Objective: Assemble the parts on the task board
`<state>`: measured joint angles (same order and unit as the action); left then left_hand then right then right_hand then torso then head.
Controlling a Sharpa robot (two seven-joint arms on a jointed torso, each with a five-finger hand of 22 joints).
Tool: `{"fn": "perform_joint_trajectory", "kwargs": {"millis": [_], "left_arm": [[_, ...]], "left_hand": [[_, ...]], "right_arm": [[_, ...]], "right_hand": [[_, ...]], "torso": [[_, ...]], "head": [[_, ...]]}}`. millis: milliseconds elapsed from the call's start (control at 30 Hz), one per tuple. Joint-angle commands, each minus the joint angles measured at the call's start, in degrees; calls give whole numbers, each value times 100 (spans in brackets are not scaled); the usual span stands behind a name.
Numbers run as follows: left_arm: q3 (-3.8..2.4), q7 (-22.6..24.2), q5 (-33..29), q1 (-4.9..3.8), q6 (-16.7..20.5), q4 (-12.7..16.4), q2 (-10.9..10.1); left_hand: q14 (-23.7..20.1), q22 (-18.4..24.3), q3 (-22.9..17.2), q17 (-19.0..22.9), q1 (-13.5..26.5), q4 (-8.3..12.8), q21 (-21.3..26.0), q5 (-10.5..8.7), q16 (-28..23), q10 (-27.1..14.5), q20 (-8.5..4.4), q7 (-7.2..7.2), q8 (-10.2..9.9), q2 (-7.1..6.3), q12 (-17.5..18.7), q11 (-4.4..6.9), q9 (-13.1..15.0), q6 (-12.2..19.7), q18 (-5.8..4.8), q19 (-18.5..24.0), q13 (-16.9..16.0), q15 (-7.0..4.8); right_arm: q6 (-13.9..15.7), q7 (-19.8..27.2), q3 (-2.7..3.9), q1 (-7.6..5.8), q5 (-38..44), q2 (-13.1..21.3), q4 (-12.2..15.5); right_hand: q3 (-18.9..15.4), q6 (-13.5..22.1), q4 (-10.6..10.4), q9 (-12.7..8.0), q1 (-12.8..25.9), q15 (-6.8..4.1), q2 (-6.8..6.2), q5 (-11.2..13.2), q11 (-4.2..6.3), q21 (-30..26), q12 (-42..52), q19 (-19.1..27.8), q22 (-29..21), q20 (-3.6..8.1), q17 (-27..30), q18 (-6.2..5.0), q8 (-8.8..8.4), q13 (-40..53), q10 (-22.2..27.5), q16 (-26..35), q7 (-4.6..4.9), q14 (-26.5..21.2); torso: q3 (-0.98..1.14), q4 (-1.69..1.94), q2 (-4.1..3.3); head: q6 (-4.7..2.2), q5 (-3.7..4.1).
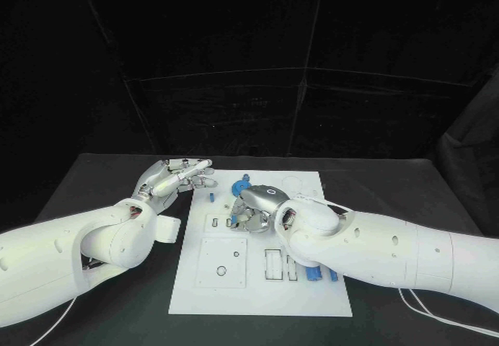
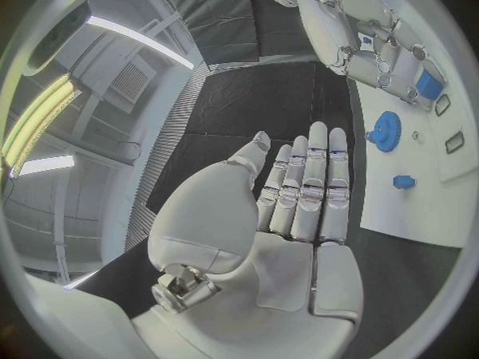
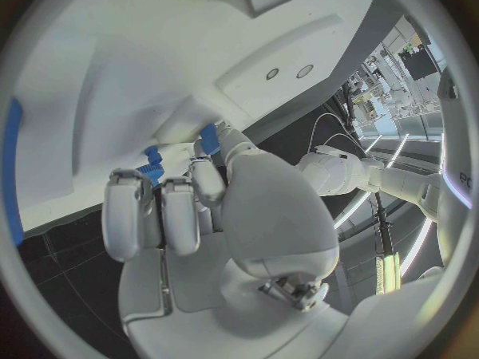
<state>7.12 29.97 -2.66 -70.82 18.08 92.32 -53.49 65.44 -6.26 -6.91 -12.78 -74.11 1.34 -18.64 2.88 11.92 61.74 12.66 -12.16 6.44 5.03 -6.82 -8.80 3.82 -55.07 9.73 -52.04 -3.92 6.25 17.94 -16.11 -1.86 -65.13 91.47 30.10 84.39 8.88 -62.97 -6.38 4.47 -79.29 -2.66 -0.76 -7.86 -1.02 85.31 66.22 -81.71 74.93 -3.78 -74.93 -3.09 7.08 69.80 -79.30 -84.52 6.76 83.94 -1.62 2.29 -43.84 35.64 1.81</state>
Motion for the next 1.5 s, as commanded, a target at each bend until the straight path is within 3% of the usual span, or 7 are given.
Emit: {"fn": "perform_joint_trajectory", "kwargs": {"millis": [33,567,867,1367,1500], "left_arm": [[-5,2,-5,-10,-80,4,6],[-5,-1,-5,-9,-84,6,-3],[-5,-8,-5,-9,-83,3,-4],[-4,-19,-5,-9,-98,-4,2],[-4,-24,-5,-9,-99,-6,2]], "left_hand": [[10,4,-24,-5,13,-2,23,30,-19,17,-3,-5,-30,-26,4,-4,-5,-38,85,-41,1,-23],[10,4,-24,-5,13,-2,23,30,-19,17,-3,-5,-30,-26,4,-4,-5,-38,85,-41,1,-23],[10,4,-24,-5,13,-2,23,30,-19,17,-3,-5,-30,-26,4,-4,-5,-38,85,-41,1,-23],[10,4,-24,-5,13,-2,23,30,-19,17,-3,-5,-30,-26,4,-4,-5,-38,85,-41,1,-23],[10,4,-24,-5,13,-2,23,30,-19,17,-3,-5,-30,-26,4,-4,-5,-38,85,-41,1,-23]], "right_arm": [[-246,-210,-22,19,158,24,5],[-311,-383,-22,26,278,71,64],[-295,-365,-22,27,281,39,64],[-260,-374,-22,27,282,9,37],[-227,-383,-22,27,282,6,35]], "right_hand": [[-1,-124,39,-1,-37,-10,-21,-45,2,-38,-50,50,287,-1,-325,34,1,-17,27,30,-101,367],[-14,-99,33,-13,43,-1,-106,-100,-11,-66,-190,91,232,-8,-264,21,-20,-121,92,67,-83,353],[-94,110,-29,-58,246,49,-318,-127,-76,-113,-532,155,145,-45,-177,3,-150,-384,258,125,-2,333],[-166,299,-140,-66,447,95,-464,-117,-129,-179,-936,238,26,-95,-82,-24,-254,-717,457,191,49,313],[-226,369,-200,-64,522,112,-512,-221,-147,-199,-1066,259,-4,-111,-62,-30,-278,-836,534,210,65,308]], "torso": [[1,4,-1],[-1,4,-2],[0,4,-4],[4,3,-3],[4,1,-4]], "head": [[-5,5],[1,3],[1,10],[15,4],[15,11]]}}
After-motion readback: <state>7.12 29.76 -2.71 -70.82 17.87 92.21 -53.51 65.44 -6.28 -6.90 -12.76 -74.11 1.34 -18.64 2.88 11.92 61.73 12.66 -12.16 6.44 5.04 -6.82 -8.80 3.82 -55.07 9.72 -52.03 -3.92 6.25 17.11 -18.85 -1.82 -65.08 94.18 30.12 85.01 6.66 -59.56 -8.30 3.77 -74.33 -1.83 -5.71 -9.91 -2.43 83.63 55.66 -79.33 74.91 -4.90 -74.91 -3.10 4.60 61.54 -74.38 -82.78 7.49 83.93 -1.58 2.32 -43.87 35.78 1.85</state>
